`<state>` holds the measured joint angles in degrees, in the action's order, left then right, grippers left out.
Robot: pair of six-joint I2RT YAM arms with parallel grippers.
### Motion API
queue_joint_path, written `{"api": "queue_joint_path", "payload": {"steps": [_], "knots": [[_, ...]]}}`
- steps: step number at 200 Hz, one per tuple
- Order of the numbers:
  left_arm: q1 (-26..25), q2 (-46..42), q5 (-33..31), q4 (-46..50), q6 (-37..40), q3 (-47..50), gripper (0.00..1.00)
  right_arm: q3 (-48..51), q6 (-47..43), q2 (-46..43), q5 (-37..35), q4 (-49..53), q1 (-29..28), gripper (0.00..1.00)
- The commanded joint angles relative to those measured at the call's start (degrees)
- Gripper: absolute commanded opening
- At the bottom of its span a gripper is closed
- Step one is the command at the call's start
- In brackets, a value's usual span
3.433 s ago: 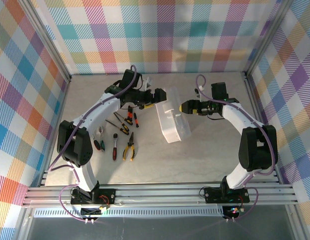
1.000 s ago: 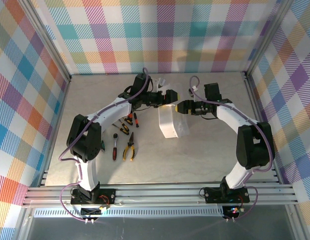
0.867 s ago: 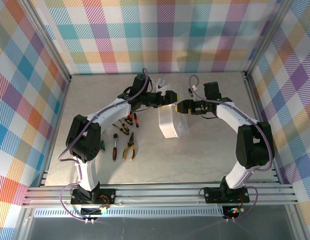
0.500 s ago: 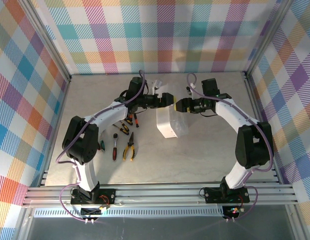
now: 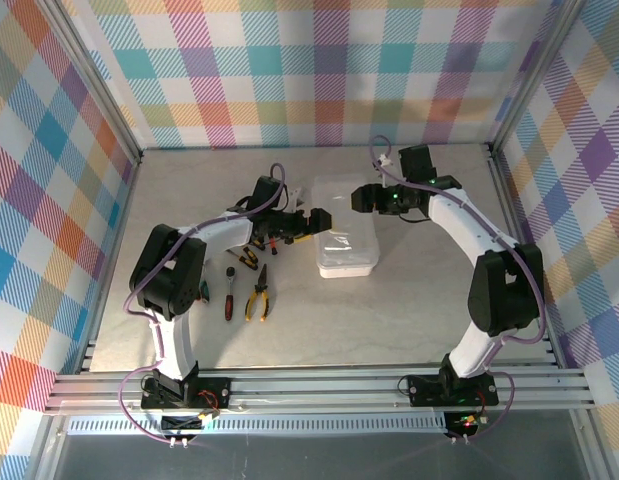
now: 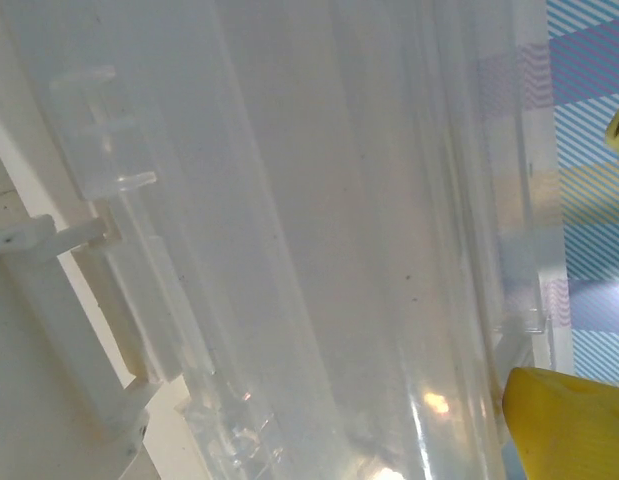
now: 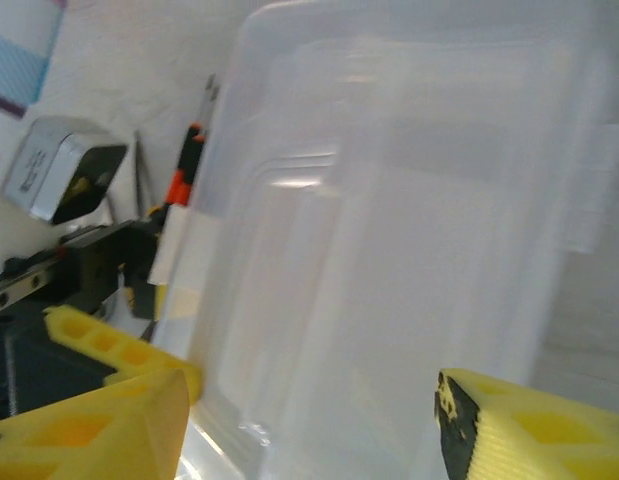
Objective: Pack the tool kit
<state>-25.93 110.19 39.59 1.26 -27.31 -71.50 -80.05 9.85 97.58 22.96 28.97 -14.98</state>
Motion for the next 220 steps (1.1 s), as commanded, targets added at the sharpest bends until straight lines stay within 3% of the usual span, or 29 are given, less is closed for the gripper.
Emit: {"api": "queue_joint_path", "payload": {"steps": [1, 23, 41, 45, 81, 126, 220], "knots": [[0.3, -1.3, -1.0, 2.4, 1.8, -0.2, 1.00, -4.7, -2.1, -0.3, -6.9, 6.8, 0.3, 0.72], [0.9, -2.1, -2.9, 4.5, 2.6, -0.5, 1.00, -6.6, -3.5, 1.3, -10.3, 10.9, 0.3, 0.85], [1.5, -3.6, -8.0, 9.8, 5.1, -1.8, 1.00, -7.6, -4.3, 3.2, -13.0, 13.2, -0.7, 0.93], [1.6, -4.3, -9.2, 10.8, 5.7, -2.0, 1.00, -7.8, -4.5, 3.6, -13.5, 13.4, -1.1, 1.00], [2.9, -10.0, -16.3, 18.2, 9.2, -4.4, 1.00, -10.5, -4.4, 8.1, -16.1, 14.2, -4.2, 0.99], [4.6, -10.6, -23.1, 26.0, 10.6, -7.0, 1.00, -13.2, -3.5, 12.5, -15.6, 13.3, -6.5, 0.99], [4.9, -6.9, -25.8, 28.1, 10.1, -5.6, 1.00, -12.5, -2.7, 10.2, -8.9, 9.2, -6.9, 0.99]]}}
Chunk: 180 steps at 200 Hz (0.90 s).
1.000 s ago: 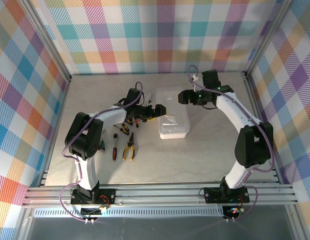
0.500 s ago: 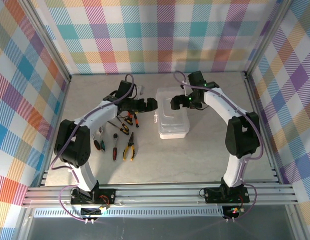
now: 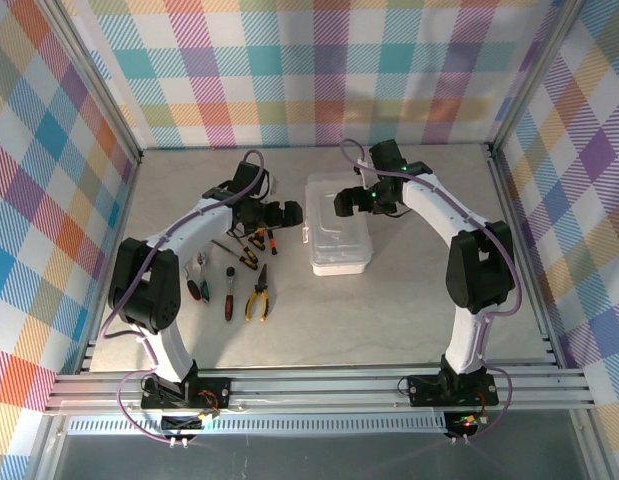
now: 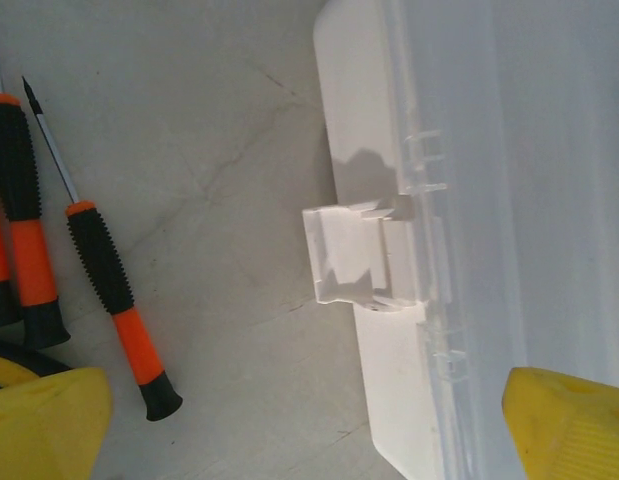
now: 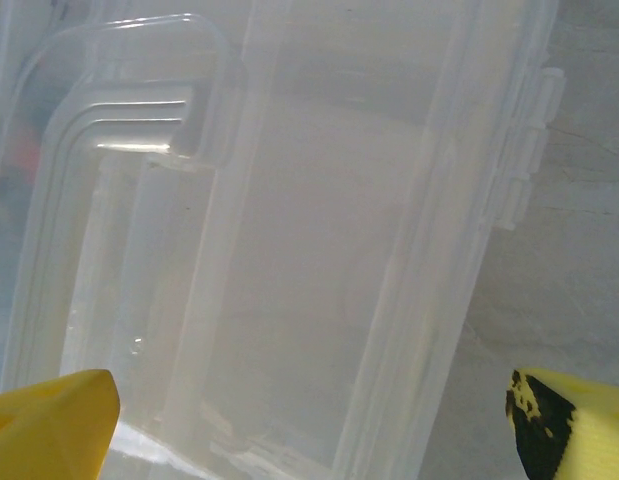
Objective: Pack the tool kit
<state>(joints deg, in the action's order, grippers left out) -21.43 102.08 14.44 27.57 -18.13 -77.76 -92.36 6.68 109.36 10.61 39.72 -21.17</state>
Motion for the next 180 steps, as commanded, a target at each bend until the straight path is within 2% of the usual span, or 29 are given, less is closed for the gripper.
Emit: {"api": "queue_joint_path", "payload": {"steps": [1, 49, 101, 155, 180], "knots": [[0.4, 1.2, -0.6, 1.8, 0.9, 0.6, 1.00, -0.3, 0.4, -1.6, 3.5, -1.5, -0.7, 0.99], [0.4, 1.9, -0.3, 1.8, 0.9, 0.6, 1.00, -3.3, 0.5, 2.8, -0.1, 1.5, -1.8, 0.99], [0.4, 1.8, -0.1, 2.0, 1.2, 0.5, 1.00, -2.1, 2.0, 4.9, -3.5, 0.6, -2.2, 1.00], [0.4, 1.9, 0.0, 2.0, 1.3, 0.2, 1.00, 0.0, 3.2, 1.6, -4.0, -1.1, -2.1, 0.76], [0.4, 1.8, 0.0, 2.0, 1.4, 0.0, 1.00, 2.0, 3.9, -1.1, -1.2, -3.9, -1.5, 0.70]]}}
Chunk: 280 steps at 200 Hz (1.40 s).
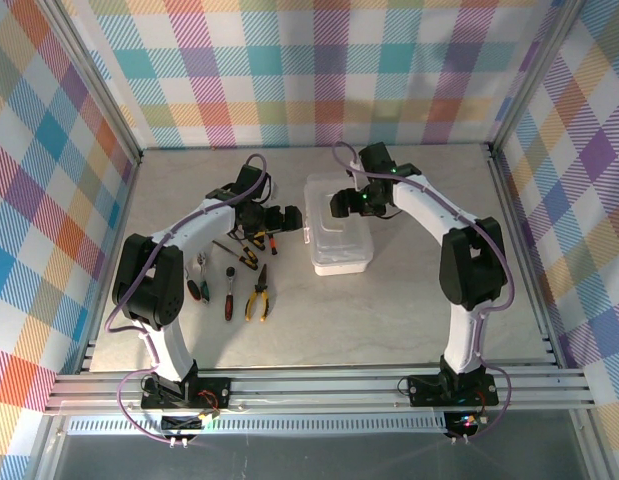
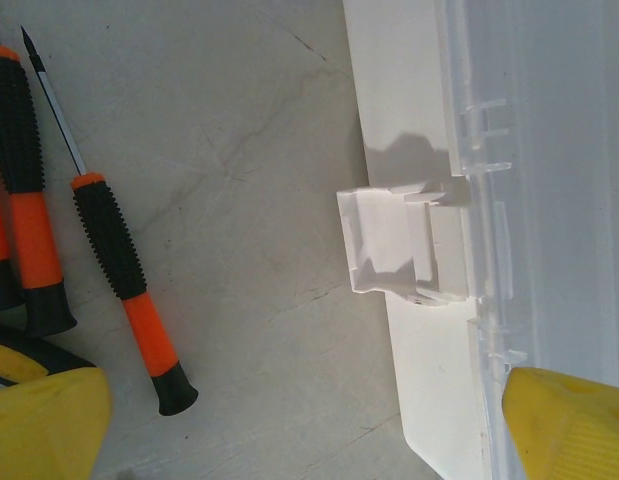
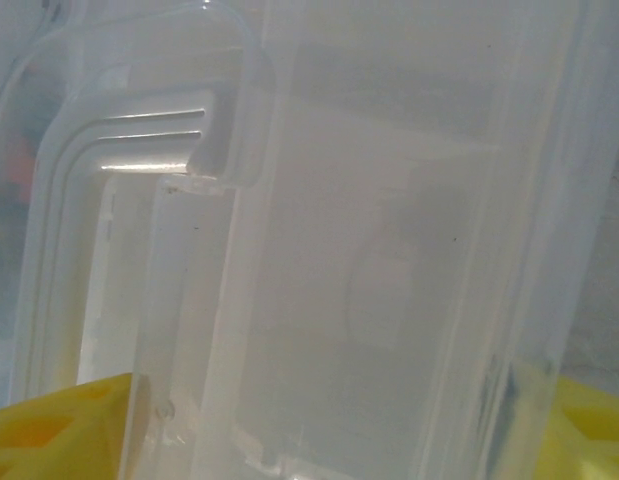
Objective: Pack the tool kit
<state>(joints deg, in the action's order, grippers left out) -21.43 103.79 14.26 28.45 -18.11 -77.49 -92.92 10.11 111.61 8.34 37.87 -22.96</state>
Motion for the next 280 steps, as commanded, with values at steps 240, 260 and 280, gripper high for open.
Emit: {"api": "queue_joint_path", "payload": {"steps": [240, 260, 280], "knots": [[-3.8, 5.5, 19.8, -8.7, -3.5, -15.7, 1.00, 33.7, 20.5, -12.5, 45.5, -54.1, 18.5, 0.64], [-4.9, 7.2, 20.5, -10.1, -4.7, -17.4, 1.00, 33.3, 20.2, -12.4, 45.7, -53.6, 18.6, 0.64], [-5.9, 9.1, 21.2, -11.1, -5.7, -19.6, 1.00, 32.9, 19.9, -12.1, 45.5, -52.7, 18.6, 0.64]]}}
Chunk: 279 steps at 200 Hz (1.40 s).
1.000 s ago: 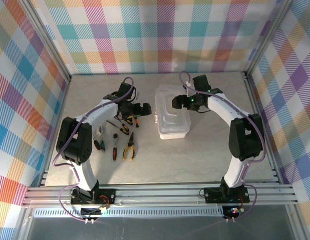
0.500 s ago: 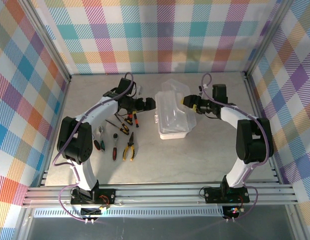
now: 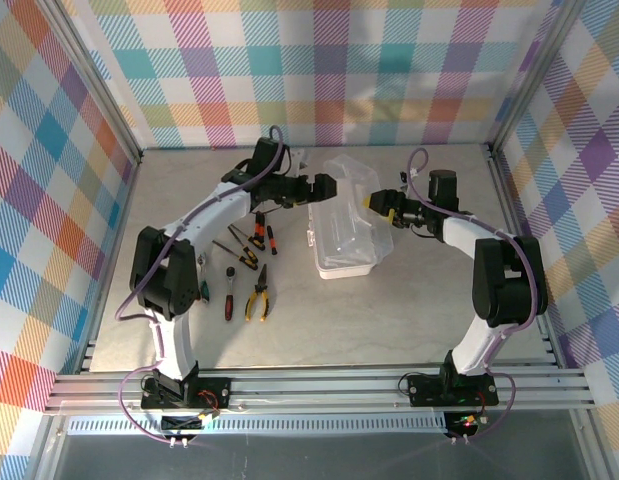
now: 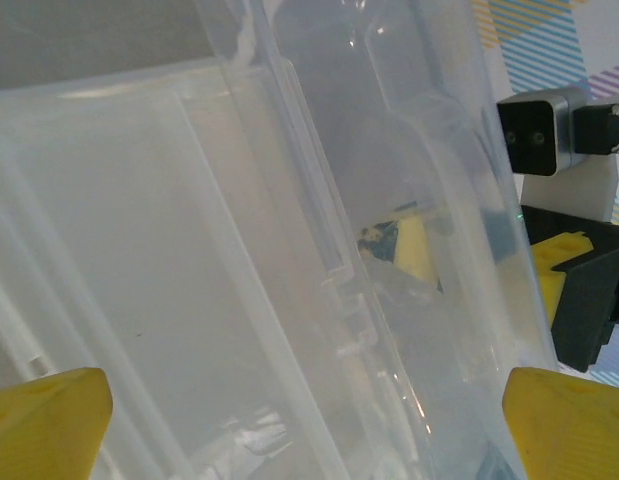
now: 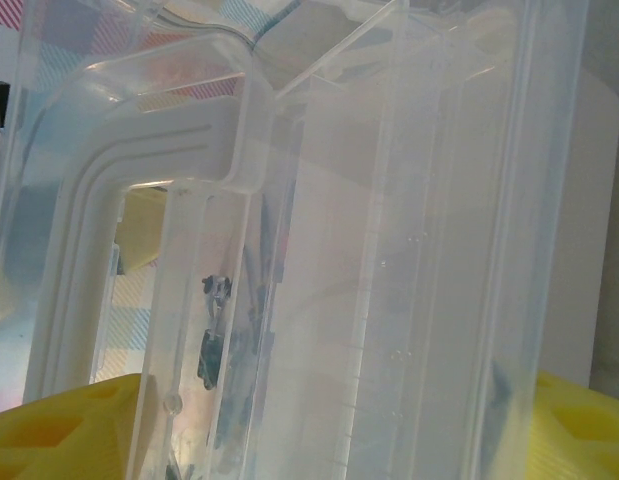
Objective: Pack the tool kit
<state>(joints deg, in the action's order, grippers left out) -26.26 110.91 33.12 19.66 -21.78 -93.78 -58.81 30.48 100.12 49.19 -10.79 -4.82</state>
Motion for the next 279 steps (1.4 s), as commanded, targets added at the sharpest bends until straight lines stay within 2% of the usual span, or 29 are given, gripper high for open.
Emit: {"api": "queue_joint_path", "payload": {"steps": [1, 100, 115, 128, 140, 172, 195, 243, 279], "knots": [[-1.1, 2.0, 2.3, -2.4, -2.1, -3.5, 1.00, -1.2, -0.5, -0.6, 4.6, -4.0, 0.4, 0.64], [-4.3, 7.8, 5.4, -8.7, -7.0, -10.1, 1.00, -3.8, -1.6, 0.4, 3.5, 0.9, 0.4, 0.68], [-4.6, 8.3, 5.9, -9.4, -7.7, -10.7, 1.00, -4.6, -2.4, 0.5, 3.1, 2.6, 0.4, 0.74], [-4.7, 8.5, 6.2, -10.3, -8.3, -11.0, 1.00, -5.9, -4.1, 0.6, 1.8, 6.1, 0.5, 0.87], [-4.7, 8.7, 6.3, -10.4, -8.5, -11.8, 1.00, -8.5, -7.8, 0.3, -2.3, 13.5, 0.4, 1.00], [-4.7, 9.5, 6.5, -9.3, -8.5, -15.4, 1.00, -15.1, -15.6, -1.7, -14.7, 29.3, 0.8, 0.99], [-5.0, 10.1, 6.6, -9.3, -8.8, -17.6, 1.00, -17.9, -19.3, -4.9, -22.9, 36.0, 0.9, 0.99], [-5.6, 12.5, 7.4, -9.0, -9.8, -21.5, 1.00, -16.9, -27.4, -16.2, -32.3, 41.0, -0.1, 0.99], [-6.0, 14.3, 7.6, -8.9, -10.2, -24.6, 1.00, -17.1, -32.8, -20.2, -37.7, 45.6, -4.9, 0.99]]}}
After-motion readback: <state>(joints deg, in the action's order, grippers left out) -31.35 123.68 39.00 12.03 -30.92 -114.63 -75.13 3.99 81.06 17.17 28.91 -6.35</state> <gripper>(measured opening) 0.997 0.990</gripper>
